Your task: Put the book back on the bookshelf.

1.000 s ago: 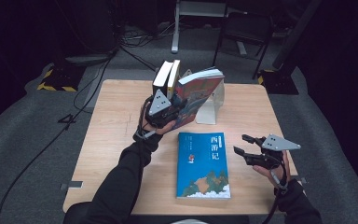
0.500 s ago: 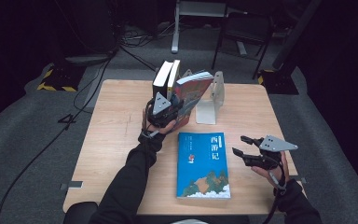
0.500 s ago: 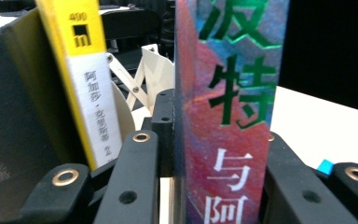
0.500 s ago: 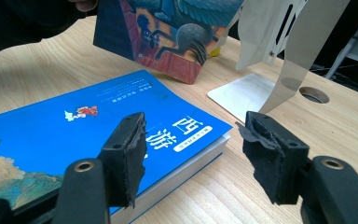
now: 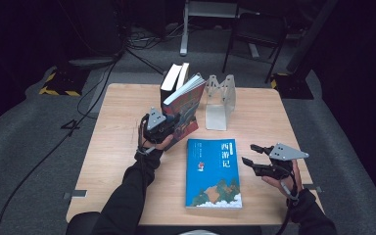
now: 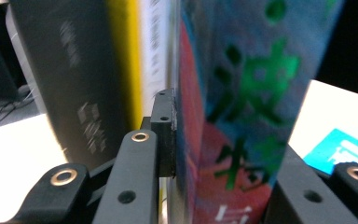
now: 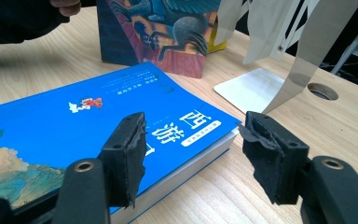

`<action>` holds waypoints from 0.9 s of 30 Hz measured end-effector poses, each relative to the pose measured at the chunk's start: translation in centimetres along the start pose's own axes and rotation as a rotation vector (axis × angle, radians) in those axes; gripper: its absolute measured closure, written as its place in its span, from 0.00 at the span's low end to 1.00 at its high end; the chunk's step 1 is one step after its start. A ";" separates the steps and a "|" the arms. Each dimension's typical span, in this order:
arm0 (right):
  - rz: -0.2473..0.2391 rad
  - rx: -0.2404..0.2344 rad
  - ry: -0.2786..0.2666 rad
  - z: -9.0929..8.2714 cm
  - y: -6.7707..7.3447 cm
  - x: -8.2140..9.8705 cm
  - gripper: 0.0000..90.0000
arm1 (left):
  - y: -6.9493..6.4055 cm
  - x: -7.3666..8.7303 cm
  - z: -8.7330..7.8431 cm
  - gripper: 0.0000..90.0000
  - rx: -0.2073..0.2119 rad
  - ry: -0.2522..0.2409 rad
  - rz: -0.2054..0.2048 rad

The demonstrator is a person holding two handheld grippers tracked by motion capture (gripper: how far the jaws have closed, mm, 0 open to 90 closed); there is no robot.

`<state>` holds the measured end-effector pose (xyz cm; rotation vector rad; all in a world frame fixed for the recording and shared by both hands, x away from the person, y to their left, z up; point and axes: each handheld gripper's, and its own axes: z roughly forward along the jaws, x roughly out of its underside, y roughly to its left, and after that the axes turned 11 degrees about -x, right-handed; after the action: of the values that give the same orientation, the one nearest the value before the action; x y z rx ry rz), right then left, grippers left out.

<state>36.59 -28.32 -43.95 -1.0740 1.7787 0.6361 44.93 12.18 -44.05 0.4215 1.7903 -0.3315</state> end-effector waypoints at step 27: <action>-0.009 -0.036 0.022 0.0 0.3 0.2 0.43 | -2.5 2.9 0.4 0.82 -0.079 0.181 0.001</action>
<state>36.28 -28.21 -44.17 -1.1167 1.7861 0.6550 43.46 10.11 -46.99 0.4072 1.9722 -0.2263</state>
